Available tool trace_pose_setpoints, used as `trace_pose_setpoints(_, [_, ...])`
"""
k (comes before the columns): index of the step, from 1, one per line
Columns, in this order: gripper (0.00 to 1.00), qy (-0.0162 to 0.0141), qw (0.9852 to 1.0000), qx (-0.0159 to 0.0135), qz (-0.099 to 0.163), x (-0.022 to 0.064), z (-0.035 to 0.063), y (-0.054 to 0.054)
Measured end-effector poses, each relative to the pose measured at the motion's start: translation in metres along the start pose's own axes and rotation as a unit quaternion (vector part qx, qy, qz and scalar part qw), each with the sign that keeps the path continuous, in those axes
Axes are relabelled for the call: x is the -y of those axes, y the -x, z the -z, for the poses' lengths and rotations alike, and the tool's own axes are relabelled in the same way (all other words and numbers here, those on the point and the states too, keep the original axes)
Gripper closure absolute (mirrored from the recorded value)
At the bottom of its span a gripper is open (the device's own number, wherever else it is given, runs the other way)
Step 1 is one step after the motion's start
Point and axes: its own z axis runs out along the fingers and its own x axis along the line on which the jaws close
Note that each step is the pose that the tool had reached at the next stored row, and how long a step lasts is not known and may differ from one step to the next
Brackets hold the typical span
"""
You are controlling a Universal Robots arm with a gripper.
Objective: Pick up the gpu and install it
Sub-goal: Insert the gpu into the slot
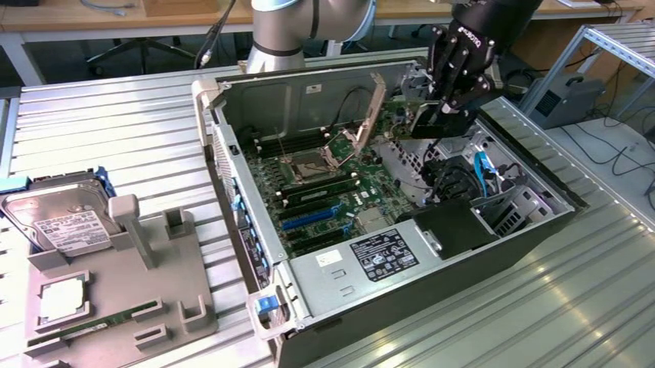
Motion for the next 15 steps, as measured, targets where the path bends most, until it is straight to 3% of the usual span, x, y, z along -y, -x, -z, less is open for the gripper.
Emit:
trace_pose_setpoints(2, [0.73, 0.0002, 0.9999, -0.0006, 0.016, 0.0, 0.0, 0.0001])
trace_pose_setpoints(4, [0.73, 0.0008, 0.9982, -0.0021, 0.059, 0.0, -0.0001, 0.0002])
trace_pose_setpoints(6, [0.73, 0.0012, 0.9961, -0.0037, 0.088, -0.0001, -0.0003, 0.0004])
trace_pose_setpoints(7, [0.73, 0.0015, 0.9936, -0.005, 0.113, -0.0001, -0.0004, 0.0005])
trace_pose_setpoints(9, [0.73, 0.0018, 0.991, -0.0061, 0.134, 0.0, -0.0004, 0.0007])
trace_pose_setpoints(12, [0.73, 0.0018, 0.9909, -0.0061, 0.134, -0.0001, -0.0004, 0.0007])
trace_pose_setpoints(15, [0.73, 0.0015, 0.9942, -0.0052, 0.108, -0.0001, -0.0008, 0.0007])
